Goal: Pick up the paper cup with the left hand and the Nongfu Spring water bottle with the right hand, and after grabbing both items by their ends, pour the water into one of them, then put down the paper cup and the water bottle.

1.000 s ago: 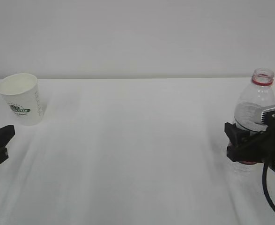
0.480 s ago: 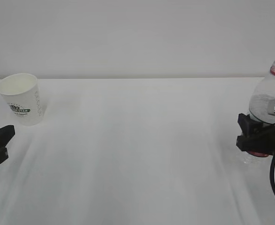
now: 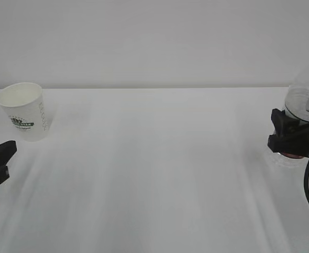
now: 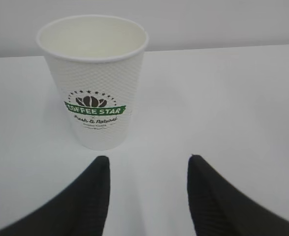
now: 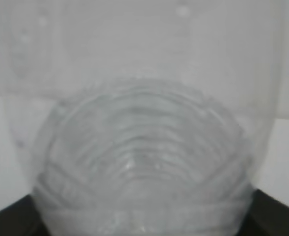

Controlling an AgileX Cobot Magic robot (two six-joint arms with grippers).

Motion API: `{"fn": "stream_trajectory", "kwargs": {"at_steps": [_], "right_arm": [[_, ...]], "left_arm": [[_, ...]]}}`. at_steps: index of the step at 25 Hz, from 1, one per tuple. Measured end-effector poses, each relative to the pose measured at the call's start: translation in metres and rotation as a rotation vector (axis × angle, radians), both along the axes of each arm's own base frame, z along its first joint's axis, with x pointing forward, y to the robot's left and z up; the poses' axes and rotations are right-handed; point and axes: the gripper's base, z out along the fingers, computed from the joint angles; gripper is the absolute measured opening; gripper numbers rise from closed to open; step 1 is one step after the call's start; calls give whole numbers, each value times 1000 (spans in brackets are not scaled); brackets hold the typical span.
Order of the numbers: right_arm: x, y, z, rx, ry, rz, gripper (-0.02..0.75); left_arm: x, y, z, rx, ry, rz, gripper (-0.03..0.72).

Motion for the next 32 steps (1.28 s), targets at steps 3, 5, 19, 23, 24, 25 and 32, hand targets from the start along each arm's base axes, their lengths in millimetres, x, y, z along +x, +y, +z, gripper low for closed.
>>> {"fn": "stream_trajectory", "kwargs": {"at_steps": [3, 5, 19, 23, 24, 25, 32], "right_arm": [[5, 1, 4, 2, -20, 1, 496], [7, 2, 5, 1, -27, 1, 496], [7, 4, 5, -6, -29, 20, 496], [7, 5, 6, -10, -30, 33, 496], [7, 5, 6, -10, -30, 35, 496], [7, 5, 6, -10, -30, 35, 496], [7, 5, 5, -11, -29, 37, 496]], "left_arm": [[0, 0, 0, 0, 0, 2, 372], [0, 0, 0, 0, 0, 2, 372], [2, 7, 0, -12, 1, 87, 618], [2, 13, 0, -22, 1, 156, 680], [2, 13, 0, -22, 2, 160, 683], [3, 13, -1, -22, 5, 160, 685], [23, 12, -15, -17, 38, 161, 690]]}}
